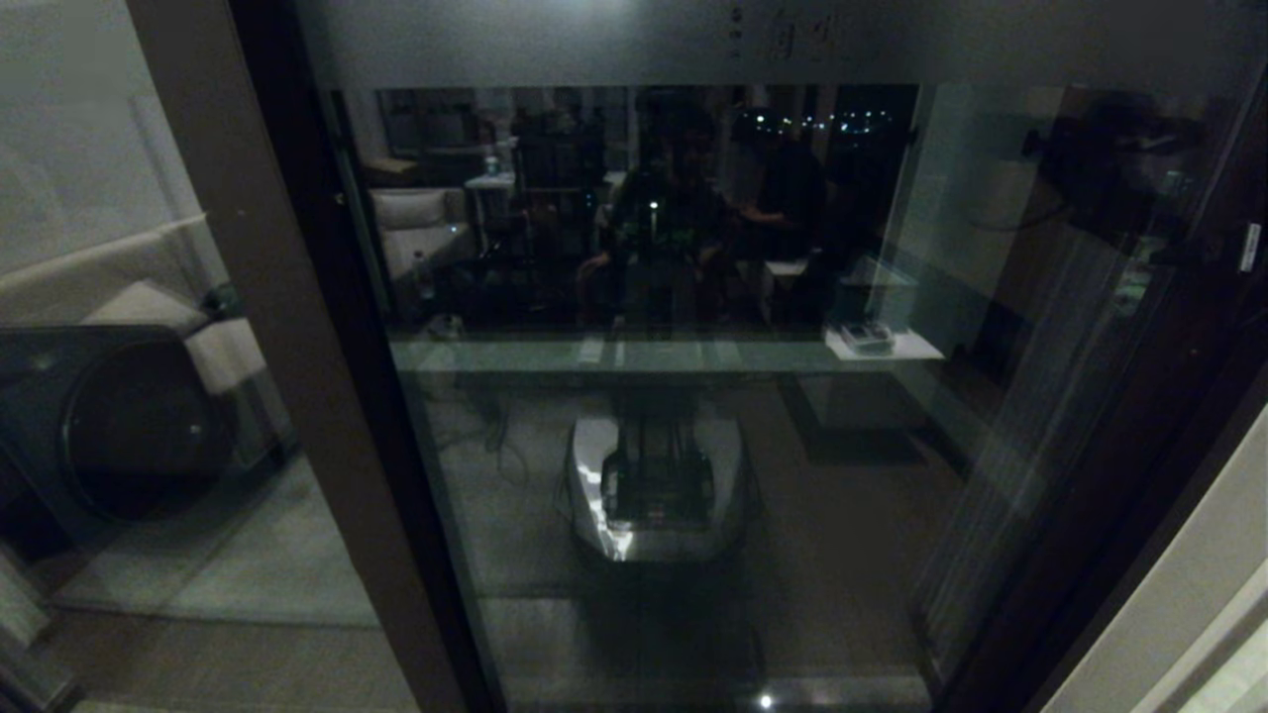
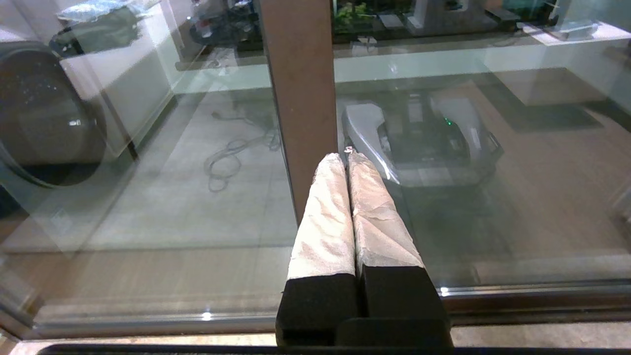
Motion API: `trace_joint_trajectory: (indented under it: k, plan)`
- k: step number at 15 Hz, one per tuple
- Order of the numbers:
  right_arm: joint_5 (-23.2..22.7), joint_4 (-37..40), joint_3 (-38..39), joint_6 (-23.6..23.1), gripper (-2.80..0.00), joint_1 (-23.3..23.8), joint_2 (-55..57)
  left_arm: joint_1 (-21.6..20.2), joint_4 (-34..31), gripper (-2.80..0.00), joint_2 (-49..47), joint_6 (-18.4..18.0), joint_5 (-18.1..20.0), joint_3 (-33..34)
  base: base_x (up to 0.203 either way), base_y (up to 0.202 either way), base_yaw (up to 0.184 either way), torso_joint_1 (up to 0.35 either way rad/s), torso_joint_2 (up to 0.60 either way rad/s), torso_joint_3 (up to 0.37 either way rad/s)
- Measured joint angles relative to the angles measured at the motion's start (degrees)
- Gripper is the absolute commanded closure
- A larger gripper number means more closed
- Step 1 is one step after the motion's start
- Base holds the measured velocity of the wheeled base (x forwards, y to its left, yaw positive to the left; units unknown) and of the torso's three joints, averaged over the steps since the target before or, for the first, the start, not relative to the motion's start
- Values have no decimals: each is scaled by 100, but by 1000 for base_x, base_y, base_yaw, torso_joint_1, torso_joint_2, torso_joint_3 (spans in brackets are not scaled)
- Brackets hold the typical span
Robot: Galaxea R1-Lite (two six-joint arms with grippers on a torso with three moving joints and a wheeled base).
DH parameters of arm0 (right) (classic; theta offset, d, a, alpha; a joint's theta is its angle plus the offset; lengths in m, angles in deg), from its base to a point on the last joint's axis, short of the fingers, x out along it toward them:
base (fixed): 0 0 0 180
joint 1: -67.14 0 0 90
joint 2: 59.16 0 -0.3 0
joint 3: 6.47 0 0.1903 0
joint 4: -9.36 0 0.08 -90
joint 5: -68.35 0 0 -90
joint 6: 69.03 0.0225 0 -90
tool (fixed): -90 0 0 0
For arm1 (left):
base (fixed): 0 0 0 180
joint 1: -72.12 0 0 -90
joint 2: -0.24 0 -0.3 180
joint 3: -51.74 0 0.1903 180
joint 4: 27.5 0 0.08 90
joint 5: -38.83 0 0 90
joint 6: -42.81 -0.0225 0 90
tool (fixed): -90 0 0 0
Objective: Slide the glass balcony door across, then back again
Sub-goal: Open the slid door
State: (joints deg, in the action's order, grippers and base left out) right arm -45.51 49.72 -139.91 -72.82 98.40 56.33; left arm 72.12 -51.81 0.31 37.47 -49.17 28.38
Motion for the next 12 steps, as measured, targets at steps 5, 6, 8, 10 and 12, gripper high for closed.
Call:
trace_joint_trajectory:
  k: [5, 6, 8, 10, 12]
  plan:
    - [-16, 6, -76, 137, -280, -94, 113, 0, -2, 0, 0, 0, 0, 0, 0, 0, 0, 0, 0, 0]
    - [-20, -36, -79, 176, -280, -119, 132, 0, -4, 0, 0, 0, 0, 0, 0, 0, 0, 0, 0, 0]
    - [-18, -203, -83, 382, -280, -183, 165, 0, -2, 0, 0, 2, -5, 0, 0, 0, 0, 0, 0, 0]
    - [-16, -259, -90, 409, -280, -221, 202, 0, -2, 0, 0, 0, 0, 0, 0, 0, 0, 0, 0, 0]
    - [-12, -272, -90, 409, -280, -235, 226, 0, 0, 0, 0, 2, 0, 0, 0, 0, 0, 0, 0, 0]
